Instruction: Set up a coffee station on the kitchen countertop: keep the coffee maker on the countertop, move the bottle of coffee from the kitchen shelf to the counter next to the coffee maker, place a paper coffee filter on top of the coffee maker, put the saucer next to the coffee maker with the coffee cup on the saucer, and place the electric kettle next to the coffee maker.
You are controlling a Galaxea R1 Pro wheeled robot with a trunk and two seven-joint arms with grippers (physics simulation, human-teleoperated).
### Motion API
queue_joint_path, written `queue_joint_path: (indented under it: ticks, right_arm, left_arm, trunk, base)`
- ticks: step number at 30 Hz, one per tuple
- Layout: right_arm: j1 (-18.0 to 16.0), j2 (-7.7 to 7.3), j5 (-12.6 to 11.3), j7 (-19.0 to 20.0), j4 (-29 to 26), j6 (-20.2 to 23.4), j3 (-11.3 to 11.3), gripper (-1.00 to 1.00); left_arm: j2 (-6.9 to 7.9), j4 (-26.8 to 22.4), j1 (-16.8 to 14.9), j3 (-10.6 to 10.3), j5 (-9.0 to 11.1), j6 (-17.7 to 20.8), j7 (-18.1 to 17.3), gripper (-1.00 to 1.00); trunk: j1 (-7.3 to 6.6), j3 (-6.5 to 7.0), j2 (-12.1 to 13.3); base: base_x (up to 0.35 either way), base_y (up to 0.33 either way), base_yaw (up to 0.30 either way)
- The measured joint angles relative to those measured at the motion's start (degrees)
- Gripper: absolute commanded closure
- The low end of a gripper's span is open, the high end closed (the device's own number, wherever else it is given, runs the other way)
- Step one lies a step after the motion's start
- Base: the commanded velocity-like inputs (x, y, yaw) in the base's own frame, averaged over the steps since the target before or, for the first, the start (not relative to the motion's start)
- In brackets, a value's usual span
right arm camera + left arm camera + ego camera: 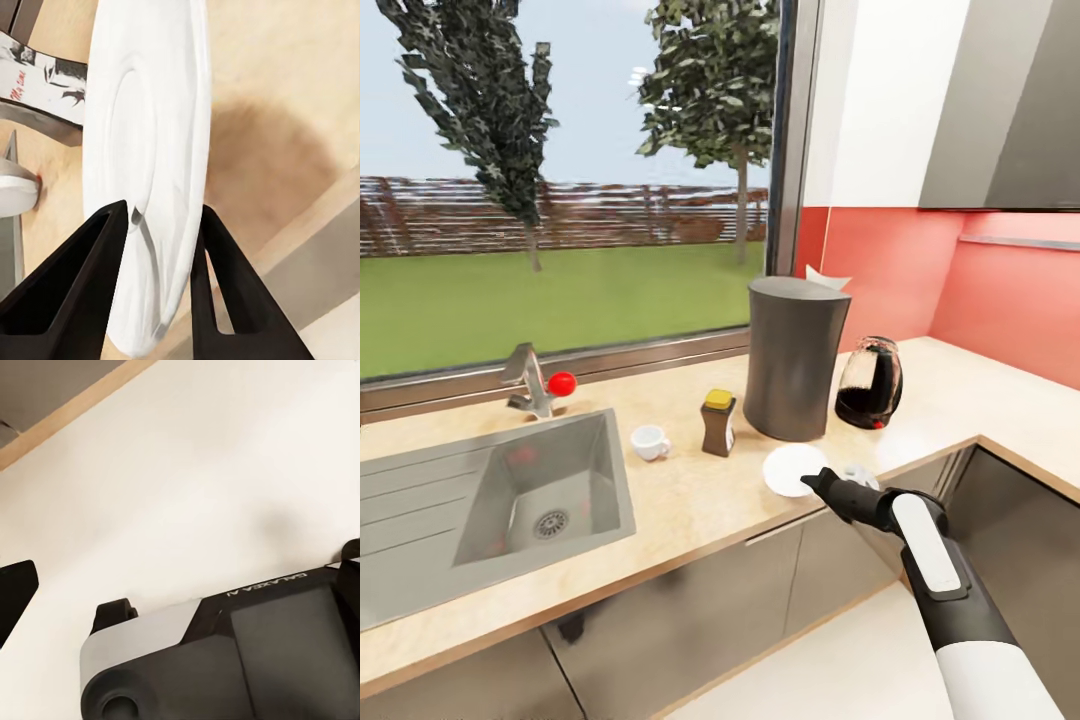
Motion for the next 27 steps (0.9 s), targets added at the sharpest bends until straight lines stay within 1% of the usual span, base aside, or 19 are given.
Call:
queue_joint_path:
  ticks: [5, 9, 13, 23, 27]
  right_arm:
    - [-0.01, 0.0, -0.02, 0.0, 0.15, -0.02, 0.01, 1.0]
    - [0.0, 0.0, -0.03, 0.0, 0.17, 0.0, 0.01, 1.0]
    - [0.0, 0.0, -0.04, 0.01, 0.17, -0.01, 0.0, 1.0]
    - [0.0, 0.0, -0.03, 0.01, 0.19, -0.02, 0.0, 1.0]
    - [0.0, 0.0, -0.04, 0.0, 0.24, -0.01, 0.0, 1.0]
  left_arm:
    - [-0.02, -0.01, 0.01, -0.01, 0.0, 0.0, 0.01, -1.0]
    - [-0.03, 0.0, 0.0, 0.0, 0.0, 0.05, 0.0, -1.0]
    - [-0.03, 0.01, 0.0, 0.0, 0.0, 0.05, 0.0, -1.0]
    - [-0.03, 0.01, 0.0, -0.01, 0.0, 0.01, 0.0, -1.0]
    - [-0.03, 0.01, 0.0, -0.02, 0.0, 0.05, 0.0, -1.0]
  trunk:
    - [0.0, 0.0, 0.0]
    - [-0.01, 0.0, 0.0]
    - [-0.01, 0.0, 0.0]
    - [0.0, 0.0, 0.0]
    - [-0.01, 0.0, -0.01]
  base:
    - [0.008, -0.004, 0.209]
    - [0.094, -0.001, 0.177]
    - [0.093, 0.0, 0.032]
    - [0.011, 0.0, 0.003]
    - [0.083, 0.0, 0.0]
